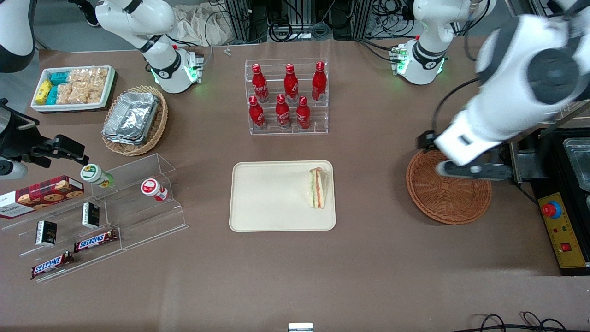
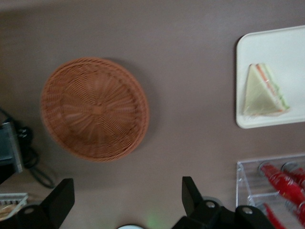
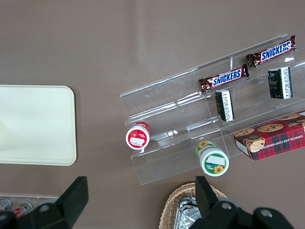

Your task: Place sandwich from basket to tray

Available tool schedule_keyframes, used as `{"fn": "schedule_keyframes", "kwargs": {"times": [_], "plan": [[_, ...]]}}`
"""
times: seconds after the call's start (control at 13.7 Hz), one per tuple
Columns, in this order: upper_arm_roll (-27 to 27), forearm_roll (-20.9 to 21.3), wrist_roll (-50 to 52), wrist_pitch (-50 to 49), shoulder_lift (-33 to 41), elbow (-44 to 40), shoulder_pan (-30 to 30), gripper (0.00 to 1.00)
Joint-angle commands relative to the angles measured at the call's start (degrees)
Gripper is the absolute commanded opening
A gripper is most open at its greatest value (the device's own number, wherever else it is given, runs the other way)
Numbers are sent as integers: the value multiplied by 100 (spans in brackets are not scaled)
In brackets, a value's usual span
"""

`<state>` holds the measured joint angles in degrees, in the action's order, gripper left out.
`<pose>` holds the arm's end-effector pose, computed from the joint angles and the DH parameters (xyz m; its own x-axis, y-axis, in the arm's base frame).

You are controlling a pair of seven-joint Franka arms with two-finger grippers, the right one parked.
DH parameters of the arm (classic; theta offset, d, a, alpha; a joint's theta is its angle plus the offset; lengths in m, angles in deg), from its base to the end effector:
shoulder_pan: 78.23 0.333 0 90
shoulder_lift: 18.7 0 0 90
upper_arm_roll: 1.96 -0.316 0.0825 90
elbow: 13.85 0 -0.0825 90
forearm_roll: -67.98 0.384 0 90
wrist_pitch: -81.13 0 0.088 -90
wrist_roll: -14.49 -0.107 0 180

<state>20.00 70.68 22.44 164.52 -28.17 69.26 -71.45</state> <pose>0.5732 -0.1310 0.5828 0.9814 -0.1219 -0.1486 -0.1242 -0.9922 -0.0061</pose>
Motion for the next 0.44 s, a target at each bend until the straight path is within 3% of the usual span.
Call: {"fn": "schedule_keyframes", "kwargs": {"times": [0.0, 0.15, 0.37], "plan": [[-618, -216, -242, -173, 507, 144, -235, 100], [-1480, -454, -242, -209, 910, 249, -833, 100], [-1563, -420, -251, -270, 886, 214, -914, 100]]}}
